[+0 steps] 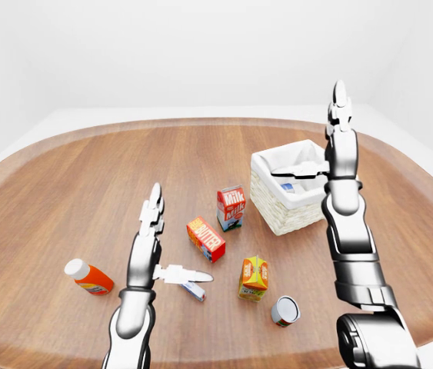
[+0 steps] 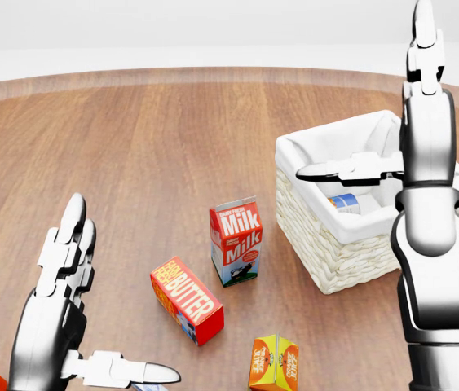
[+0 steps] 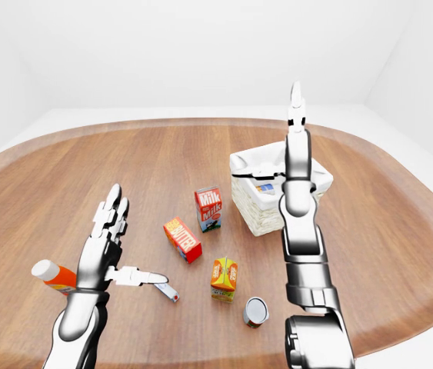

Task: Pick up the alphabet soup and the tomato sauce, and put them in the basket.

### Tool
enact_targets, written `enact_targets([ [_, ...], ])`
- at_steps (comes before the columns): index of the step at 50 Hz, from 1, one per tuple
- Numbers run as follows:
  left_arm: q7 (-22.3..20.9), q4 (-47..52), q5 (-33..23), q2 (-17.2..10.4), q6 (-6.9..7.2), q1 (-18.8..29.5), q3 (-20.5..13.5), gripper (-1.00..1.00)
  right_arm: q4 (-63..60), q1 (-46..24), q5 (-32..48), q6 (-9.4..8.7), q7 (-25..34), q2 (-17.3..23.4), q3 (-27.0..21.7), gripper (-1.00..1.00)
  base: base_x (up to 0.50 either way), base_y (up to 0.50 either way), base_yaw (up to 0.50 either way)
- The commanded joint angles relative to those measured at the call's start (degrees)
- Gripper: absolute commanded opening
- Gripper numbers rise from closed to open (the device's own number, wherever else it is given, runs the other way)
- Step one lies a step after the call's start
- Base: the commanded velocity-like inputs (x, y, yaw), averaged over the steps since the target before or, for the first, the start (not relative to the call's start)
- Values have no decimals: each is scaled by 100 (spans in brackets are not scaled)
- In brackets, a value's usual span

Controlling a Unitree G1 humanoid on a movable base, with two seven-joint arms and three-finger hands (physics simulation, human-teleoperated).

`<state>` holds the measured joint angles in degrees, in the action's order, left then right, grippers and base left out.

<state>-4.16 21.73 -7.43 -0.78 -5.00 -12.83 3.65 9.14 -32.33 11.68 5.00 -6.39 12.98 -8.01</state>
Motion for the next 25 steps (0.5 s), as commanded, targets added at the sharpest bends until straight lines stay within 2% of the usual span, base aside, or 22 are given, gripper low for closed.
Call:
enact_targets([
  [1,4,-43,5,-7,0,21,-8,100,-1237,673,-221,0,231,-176,-57,100,0,0,0],
  [12,2,-55,1,-3,0,26,-11,100,-2543,1233,-374,0,479,-363,-63,100,0,0,0],
  [25,13,-10,8,-3,0,26,-14,100,-3046,2005,-373,0,745,-555,-68,100,0,0,0],
])
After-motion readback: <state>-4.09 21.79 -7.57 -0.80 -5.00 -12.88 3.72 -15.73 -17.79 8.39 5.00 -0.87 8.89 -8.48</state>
